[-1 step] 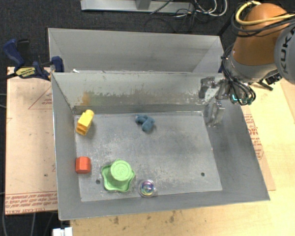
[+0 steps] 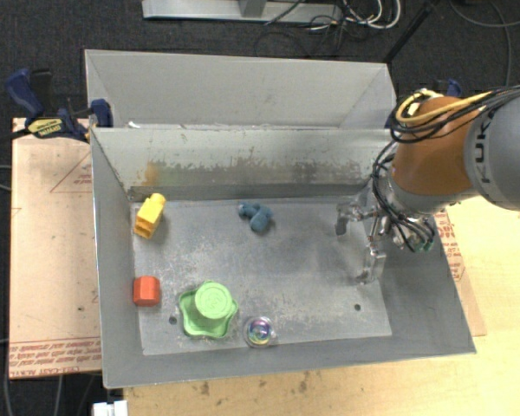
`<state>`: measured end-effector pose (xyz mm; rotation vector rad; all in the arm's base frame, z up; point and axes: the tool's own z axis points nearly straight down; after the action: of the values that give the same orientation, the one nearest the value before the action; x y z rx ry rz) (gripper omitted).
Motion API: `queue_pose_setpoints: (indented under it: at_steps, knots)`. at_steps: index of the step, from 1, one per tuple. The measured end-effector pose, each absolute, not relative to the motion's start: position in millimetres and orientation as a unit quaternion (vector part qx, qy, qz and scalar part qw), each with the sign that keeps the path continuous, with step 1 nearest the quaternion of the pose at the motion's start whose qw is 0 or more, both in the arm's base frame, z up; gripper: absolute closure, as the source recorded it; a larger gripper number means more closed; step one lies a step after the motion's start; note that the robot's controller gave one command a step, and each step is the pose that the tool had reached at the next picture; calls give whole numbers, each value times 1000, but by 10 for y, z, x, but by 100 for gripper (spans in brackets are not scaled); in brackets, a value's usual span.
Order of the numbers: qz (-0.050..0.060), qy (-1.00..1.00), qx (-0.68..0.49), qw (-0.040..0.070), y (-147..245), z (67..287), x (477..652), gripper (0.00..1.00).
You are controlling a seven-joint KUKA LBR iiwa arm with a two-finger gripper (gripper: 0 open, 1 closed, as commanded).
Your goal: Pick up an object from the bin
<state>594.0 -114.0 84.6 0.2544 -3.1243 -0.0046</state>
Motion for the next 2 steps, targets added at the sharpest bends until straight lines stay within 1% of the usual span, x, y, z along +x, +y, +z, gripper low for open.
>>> queue_pose_setpoints:
  at_steps: [1, 2]
  knots:
    - [-2, -996, 85, 0, -451, 1097, 5644, 0]
    - [-1, -993, 116, -4, -168, 1242, 6105, 0]
